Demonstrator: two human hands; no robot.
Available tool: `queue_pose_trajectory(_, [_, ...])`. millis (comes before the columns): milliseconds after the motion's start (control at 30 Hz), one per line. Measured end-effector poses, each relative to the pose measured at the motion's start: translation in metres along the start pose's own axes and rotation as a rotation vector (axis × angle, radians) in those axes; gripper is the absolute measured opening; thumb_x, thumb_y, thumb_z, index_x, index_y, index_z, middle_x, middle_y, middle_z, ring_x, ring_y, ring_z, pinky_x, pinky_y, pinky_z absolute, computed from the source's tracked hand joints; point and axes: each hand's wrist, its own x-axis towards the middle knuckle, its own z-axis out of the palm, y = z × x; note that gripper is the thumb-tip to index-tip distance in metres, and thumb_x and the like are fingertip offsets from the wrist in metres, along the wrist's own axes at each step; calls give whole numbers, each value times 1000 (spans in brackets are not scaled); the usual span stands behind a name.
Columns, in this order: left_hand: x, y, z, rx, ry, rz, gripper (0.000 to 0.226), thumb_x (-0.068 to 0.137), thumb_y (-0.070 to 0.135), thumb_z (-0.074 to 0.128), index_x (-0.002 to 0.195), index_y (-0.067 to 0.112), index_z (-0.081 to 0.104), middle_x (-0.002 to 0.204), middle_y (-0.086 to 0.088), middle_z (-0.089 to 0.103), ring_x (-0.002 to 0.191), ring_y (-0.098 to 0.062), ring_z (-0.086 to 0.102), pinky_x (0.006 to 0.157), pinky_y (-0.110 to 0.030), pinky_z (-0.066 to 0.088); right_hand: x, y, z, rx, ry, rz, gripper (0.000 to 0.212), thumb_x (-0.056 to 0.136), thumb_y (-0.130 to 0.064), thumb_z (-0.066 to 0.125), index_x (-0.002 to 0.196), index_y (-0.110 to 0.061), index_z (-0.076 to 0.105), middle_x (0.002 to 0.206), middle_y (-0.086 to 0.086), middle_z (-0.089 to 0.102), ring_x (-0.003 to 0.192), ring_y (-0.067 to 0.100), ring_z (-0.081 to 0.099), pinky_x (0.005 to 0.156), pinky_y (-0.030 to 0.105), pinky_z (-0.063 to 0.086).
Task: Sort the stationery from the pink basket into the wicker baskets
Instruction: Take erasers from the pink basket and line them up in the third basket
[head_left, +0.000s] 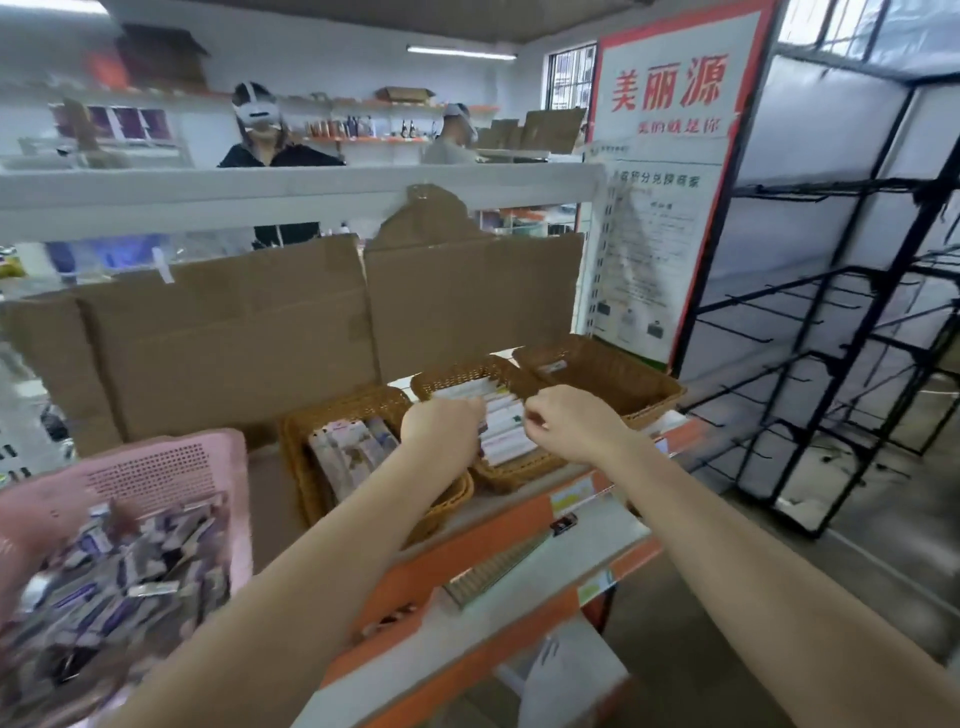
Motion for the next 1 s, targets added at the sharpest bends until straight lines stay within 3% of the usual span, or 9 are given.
queue_pose_trajectory(133, [49, 53, 1, -41, -1, 39, 28, 95, 9, 43, 122, 15, 44, 101, -7, 65, 89, -27, 63, 59, -30, 43, 1, 68, 2, -9, -34, 23, 25, 96, -27, 44, 92, -12, 63, 89, 3, 59, 82, 21, 57, 71, 40, 52])
queue_pose_trajectory(233, [86, 83, 2, -35, 10, 81, 31, 95, 8, 42, 125, 15, 42, 100, -8, 64, 88, -25, 63, 46, -27, 33, 10, 113, 6, -15, -50, 49, 25, 95, -28, 45, 92, -13, 64, 87, 2, 60, 82, 20, 58, 72, 39, 52])
queue_pose_trajectory(367, [140, 119, 7, -56, 15, 94, 24, 94, 9, 40, 117, 15, 46, 100, -9, 64, 90, -28, 63, 56, -31, 39, 33, 168, 14, -23, -56, 89, 28, 95, -28, 44, 88, -11, 65, 87, 3, 61, 82, 20, 58, 74, 39, 51])
queue_pose_trajectory(600, [227, 161, 27, -109, 25, 152, 29, 95, 16, 45, 125, 15, 45, 101, -9, 62, 91, -29, 61, 59, -32, 39, 76, 239, 35, -30, -62, 83, 22, 94, -27, 46, 88, -14, 63, 82, -2, 57, 80, 18, 58, 72, 33, 51])
queue_pose_trajectory(700, [255, 175, 33, -107, 8, 162, 32, 96, 17, 46, 128, 16, 43, 100, -9, 62, 84, -26, 58, 57, -33, 38, 91, 264, 44, -28, -79, 48, 21, 94, -27, 46, 86, -13, 60, 79, -3, 49, 79, 19, 55, 73, 35, 50])
queue_pose_trajectory(833, [280, 191, 46, -110, -85, 130, 39, 95, 14, 46, 134, 18, 39, 106, -10, 62, 92, -29, 59, 61, -34, 39, 109, 292, 57, -1, -100, -30, 17, 93, -25, 47, 80, -18, 54, 76, -6, 44, 82, 21, 57, 68, 30, 46])
queue_pose_trajectory(900, [288, 198, 55, -105, -101, 115, 37, 96, 14, 42, 133, 18, 41, 106, -11, 63, 94, -31, 60, 62, -34, 39, 117, 304, 64, 3, -101, -78, 18, 93, -25, 47, 88, -15, 61, 81, -5, 48, 86, 20, 58, 69, 26, 42])
queue_pose_trajectory(1000, [295, 209, 67, -99, -178, 45, 32, 99, 19, 38, 131, 18, 42, 109, -11, 63, 98, -32, 60, 64, -35, 37, 126, 315, 71, 5, -141, -175, 22, 93, -26, 46, 98, -13, 62, 99, 2, 61, 96, 22, 58, 78, 33, 49])
